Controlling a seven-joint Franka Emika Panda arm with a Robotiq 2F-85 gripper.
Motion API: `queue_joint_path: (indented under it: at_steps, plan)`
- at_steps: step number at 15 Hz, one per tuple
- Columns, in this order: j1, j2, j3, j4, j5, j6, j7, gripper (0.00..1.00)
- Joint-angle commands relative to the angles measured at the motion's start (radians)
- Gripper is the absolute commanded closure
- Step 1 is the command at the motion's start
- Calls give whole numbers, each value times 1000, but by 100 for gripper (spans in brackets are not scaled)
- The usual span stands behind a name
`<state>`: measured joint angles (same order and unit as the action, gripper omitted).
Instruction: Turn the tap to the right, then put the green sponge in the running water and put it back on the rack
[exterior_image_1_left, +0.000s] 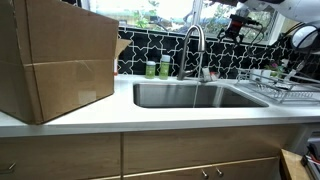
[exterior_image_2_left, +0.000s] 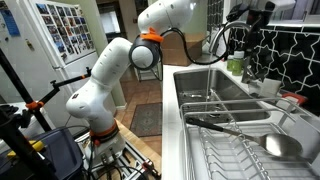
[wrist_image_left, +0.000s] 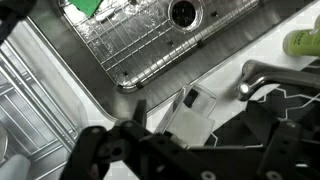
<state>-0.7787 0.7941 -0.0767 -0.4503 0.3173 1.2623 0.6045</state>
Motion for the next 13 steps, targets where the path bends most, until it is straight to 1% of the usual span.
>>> queue_joint_path:
  at_steps: [1, 3, 5, 8, 10, 13]
  plan:
    - [-9, -55, 37, -56, -3, -141, -122, 0]
    - [-9, -46, 42, -27, -2, -224, -184, 0]
    - [-4, -43, 39, -15, -15, -263, -254, 0]
    - [-8, -36, 39, -2, -9, -259, -319, 0]
    - [-2, -37, 35, -5, -5, -242, -290, 0]
    - [-3, -39, 36, -8, -5, -241, -303, 0]
